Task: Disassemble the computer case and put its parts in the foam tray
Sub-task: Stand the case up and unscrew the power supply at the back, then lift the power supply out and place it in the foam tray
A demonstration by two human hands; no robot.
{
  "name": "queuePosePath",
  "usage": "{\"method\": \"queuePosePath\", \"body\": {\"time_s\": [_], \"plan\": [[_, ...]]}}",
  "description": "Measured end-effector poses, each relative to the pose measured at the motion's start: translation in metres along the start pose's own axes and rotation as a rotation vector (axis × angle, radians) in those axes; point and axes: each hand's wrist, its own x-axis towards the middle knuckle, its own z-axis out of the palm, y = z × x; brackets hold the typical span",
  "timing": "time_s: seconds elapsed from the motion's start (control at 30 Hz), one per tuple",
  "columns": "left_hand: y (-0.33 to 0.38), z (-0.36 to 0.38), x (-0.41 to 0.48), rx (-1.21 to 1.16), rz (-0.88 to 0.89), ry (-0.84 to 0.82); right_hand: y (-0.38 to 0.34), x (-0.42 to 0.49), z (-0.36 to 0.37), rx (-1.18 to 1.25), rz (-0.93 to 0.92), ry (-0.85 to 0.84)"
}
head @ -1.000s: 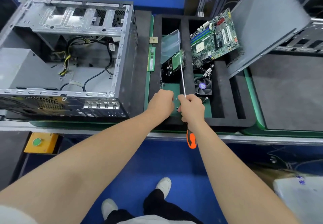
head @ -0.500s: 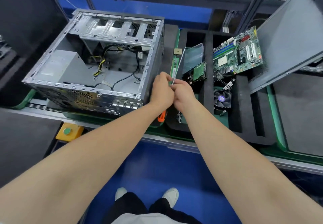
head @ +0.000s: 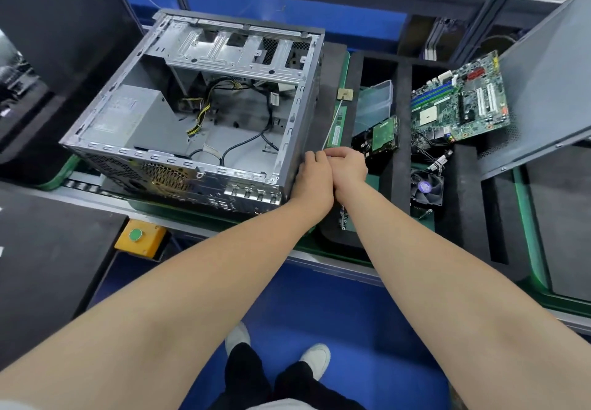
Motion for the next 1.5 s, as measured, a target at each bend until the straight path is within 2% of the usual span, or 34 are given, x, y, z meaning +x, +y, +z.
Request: {"method": "queuePosePath", "body": {"time_s": [0.17,0.4,0.87,0.97,1.03,1.13,1.23,1.37,1.5], "plan": [[-0.001,0.005,0.0,0.099,0.028,0.015,0.005,0.001,-0.006,0.013,-0.044,-0.07],[0.003,0.002,-0.001,0.07,0.052,-0.019,0.009,0.005,-0.009,0.112,-0.01,-0.142],[0.012,-0.008,-0.01,0.126,0.133,-0.013,0.01,-0.005,-0.022,0.196,0.033,-0.093],[0.021,-0.02,-0.013,0.023,0.18,-0.036,-0.002,-0.01,-0.026,0.221,-0.04,-0.042],[0.032,-0.033,-0.015,-0.182,0.2,-0.023,-0.017,-0.013,-0.027,0.276,-0.096,-0.019],[0.05,-0.06,-0.015,-0.537,0.131,0.068,-0.047,-0.019,-0.028,0.37,-0.152,-0.003],[0.057,-0.091,-0.012,-0.728,0.094,0.137,-0.079,-0.029,-0.022,0.393,-0.213,-0.009],[0.029,-0.13,-0.004,-0.754,0.185,0.228,-0.117,-0.045,0.003,0.303,-0.311,-0.027],[-0.027,-0.165,0.009,-0.756,0.148,0.271,-0.138,-0.07,0.05,0.293,-0.302,-0.16]]}}
